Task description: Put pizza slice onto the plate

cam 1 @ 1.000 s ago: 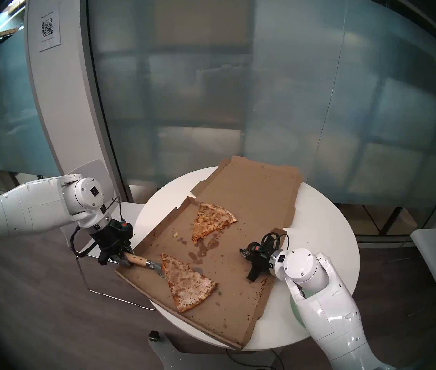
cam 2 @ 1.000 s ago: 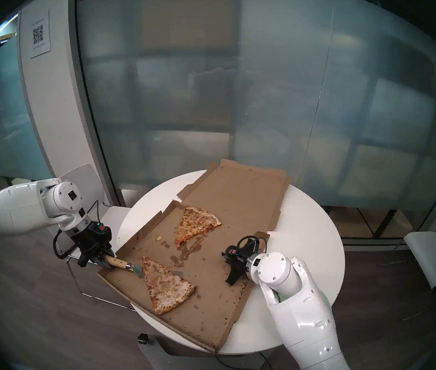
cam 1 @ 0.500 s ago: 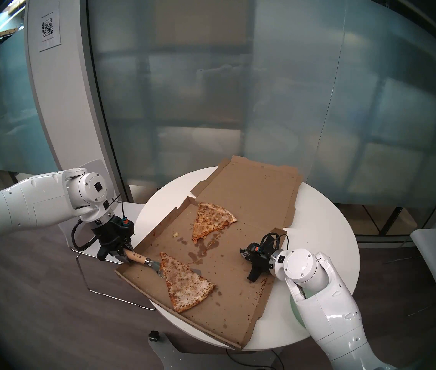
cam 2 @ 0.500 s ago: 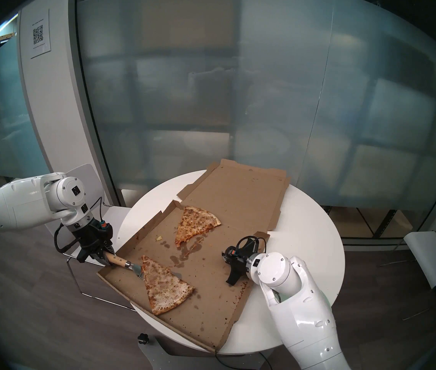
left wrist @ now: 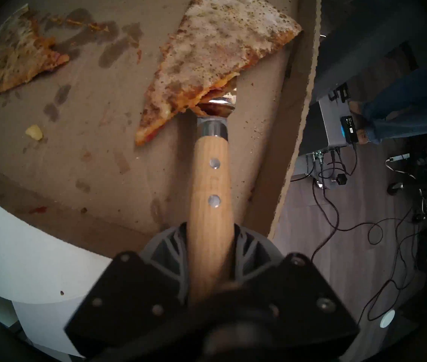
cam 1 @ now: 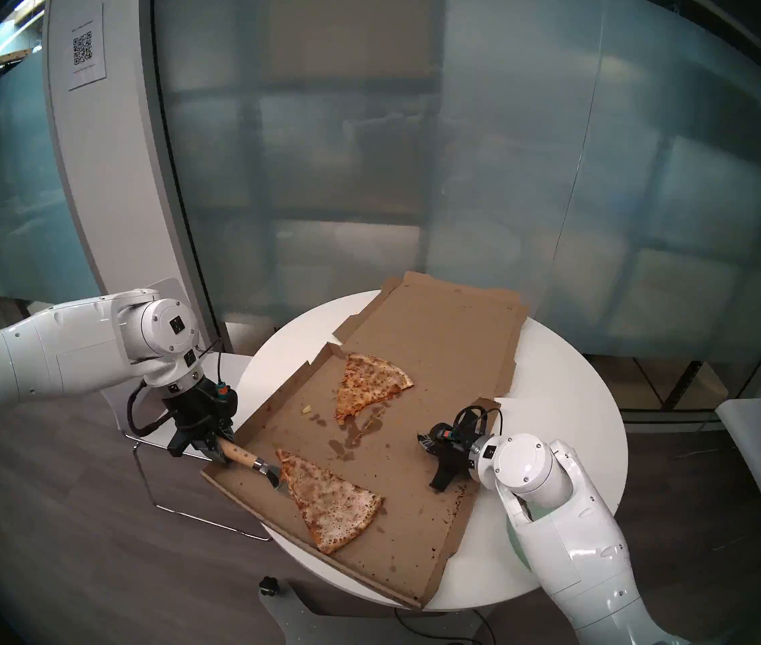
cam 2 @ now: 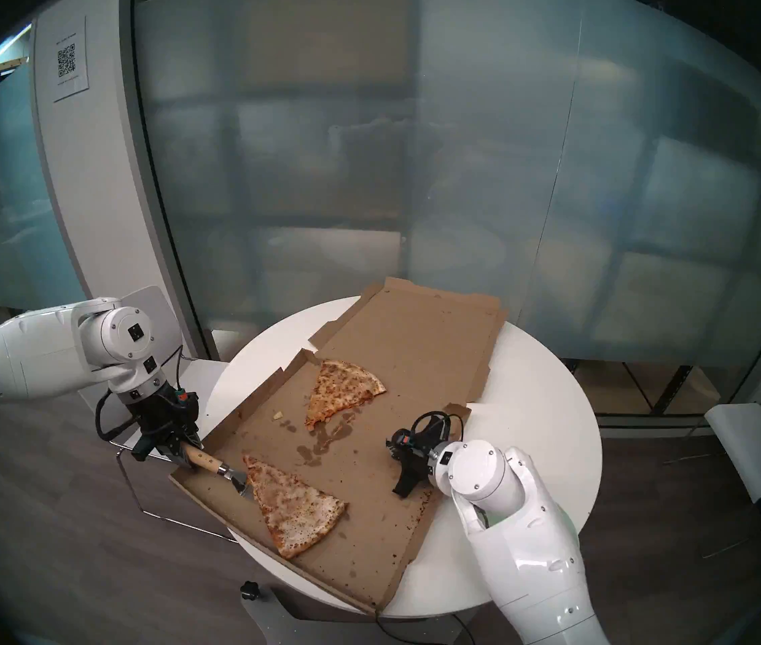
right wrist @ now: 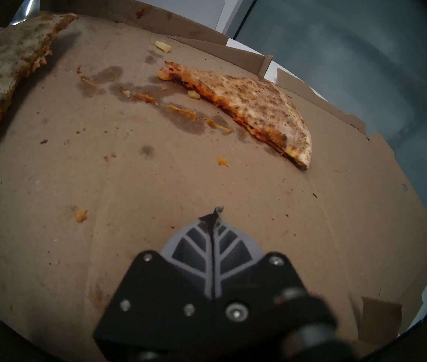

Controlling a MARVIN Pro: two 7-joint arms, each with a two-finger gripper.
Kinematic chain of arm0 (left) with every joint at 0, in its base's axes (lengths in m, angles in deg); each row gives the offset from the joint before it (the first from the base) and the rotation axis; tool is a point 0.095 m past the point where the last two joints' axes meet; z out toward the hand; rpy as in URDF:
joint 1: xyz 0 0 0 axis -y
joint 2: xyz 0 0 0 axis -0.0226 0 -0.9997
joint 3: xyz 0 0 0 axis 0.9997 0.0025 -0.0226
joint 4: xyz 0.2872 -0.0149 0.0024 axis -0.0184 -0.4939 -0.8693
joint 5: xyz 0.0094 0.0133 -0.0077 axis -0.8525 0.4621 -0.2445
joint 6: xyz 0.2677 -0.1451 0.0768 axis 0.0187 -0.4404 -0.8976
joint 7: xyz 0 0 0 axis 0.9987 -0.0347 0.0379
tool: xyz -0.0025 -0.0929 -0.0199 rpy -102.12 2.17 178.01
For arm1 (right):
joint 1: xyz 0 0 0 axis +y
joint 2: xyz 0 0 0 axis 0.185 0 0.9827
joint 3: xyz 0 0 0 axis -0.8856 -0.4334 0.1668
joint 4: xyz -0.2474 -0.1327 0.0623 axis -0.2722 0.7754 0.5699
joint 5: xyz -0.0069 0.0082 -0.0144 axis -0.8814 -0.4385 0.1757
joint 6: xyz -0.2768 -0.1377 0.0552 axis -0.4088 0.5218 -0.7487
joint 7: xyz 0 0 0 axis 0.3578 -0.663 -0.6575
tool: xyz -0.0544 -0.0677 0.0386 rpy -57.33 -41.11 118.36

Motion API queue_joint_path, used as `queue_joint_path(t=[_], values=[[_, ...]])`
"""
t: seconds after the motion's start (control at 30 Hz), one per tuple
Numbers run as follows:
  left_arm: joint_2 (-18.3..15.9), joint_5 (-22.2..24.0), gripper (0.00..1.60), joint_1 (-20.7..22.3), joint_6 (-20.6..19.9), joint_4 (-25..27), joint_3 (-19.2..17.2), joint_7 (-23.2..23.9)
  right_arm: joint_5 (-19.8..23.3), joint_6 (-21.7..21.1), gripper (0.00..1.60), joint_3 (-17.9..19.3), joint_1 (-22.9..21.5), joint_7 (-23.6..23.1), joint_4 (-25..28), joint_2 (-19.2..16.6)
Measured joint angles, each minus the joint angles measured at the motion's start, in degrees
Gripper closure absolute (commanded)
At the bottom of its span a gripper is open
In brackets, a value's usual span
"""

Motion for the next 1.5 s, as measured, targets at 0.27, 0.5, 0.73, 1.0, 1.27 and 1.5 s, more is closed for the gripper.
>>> queue_joint_path(t=[0.27,0.5,0.73,1.0,1.27,1.5], values=[[-1.0,0.8,1.6,-0.8,-0.7,1.3,0.1,-1.9,0.2,-0.1,1.6,-0.1,-0.1,0.2,-0.2,0.3],[-1.9,1.7,1.6,-1.9,-1.4,3.0,0.3,-3.5,0.3,-0.2,1.6,-0.2,-0.2,0.4,-0.4,0.4],[-2.7,2.4,1.6,-3.0,-1.9,4.4,0.6,-4.7,0.4,-0.2,1.6,-0.3,-0.3,0.6,-0.6,0.6],[-3.2,2.7,1.6,-3.6,-2.0,5.3,0.7,-5.8,0.4,-0.3,1.6,-0.5,-0.4,0.7,-0.6,0.8],[-3.2,3.1,1.6,-3.7,-1.8,5.9,0.7,-6.8,0.4,-0.5,1.6,-0.8,-0.4,0.9,-0.6,0.8],[-3.1,4.4,1.6,-4.0,-1.6,5.9,0.7,-7.4,0.4,-0.7,1.6,-0.9,-0.4,1.0,-0.6,0.9]])
